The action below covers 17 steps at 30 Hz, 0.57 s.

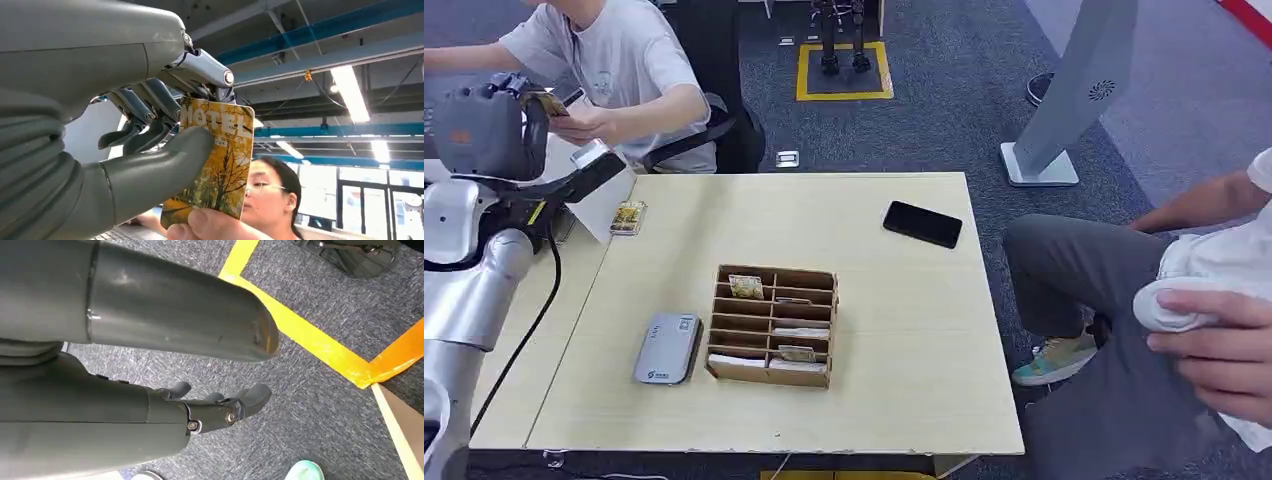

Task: Pass the card to the sensor for recognition and then transmit it.

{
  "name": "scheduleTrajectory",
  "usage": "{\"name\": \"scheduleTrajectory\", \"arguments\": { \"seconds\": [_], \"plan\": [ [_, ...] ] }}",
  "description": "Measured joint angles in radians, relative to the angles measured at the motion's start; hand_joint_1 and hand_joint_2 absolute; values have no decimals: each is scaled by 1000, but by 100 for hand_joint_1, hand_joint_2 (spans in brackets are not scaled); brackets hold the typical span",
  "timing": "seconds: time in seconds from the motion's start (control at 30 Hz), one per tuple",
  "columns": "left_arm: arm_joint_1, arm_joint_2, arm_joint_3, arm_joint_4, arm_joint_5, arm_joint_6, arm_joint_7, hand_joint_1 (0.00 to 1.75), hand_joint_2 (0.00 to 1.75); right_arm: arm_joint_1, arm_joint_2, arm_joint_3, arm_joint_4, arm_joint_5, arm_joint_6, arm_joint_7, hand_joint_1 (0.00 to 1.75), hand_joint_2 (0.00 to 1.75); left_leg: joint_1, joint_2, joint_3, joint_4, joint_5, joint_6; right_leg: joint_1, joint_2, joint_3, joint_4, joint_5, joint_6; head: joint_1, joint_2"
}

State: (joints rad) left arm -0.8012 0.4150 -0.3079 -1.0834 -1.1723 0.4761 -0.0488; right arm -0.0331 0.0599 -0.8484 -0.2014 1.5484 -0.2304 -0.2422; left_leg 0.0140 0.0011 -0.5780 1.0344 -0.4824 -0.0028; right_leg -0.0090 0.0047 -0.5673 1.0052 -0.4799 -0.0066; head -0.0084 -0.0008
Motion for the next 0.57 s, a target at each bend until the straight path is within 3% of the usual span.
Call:
{"name": "scheduleTrajectory", "arguments": {
  "seconds": [0.03,0.07,0.23,0.43,0.57],
  "plan": [
    [1,0,0,1,0,0,-1,175,175,0,0,0,0,0,0,0,0,0,0,0,0,0,0,0,0,0,0,0,0,0,0,0],
    [2,0,0,1,0,0,-2,0,175,0,0,0,0,0,0,0,0,0,0,0,0,0,0,0,0,0,0,0,0,0,0,0],
    [10,3,1,2,8,0,-3,0,175,0,0,1,0,0,0,-4,0,0,0,0,-1,0,0,0,0,0,0,0,0,0,0,0],
    [50,40,17,2,29,41,-15,0,175,1,0,0,0,-4,0,-6,0,0,0,0,-1,0,0,0,0,0,0,0,0,0,0,0],
    [228,105,99,-72,115,141,-59,0,175,6,0,-2,0,-14,0,1,0,0,-1,8,2,-3,-2,-1,-1,8,0,1,-1,-1,0,0]
  ]
}}
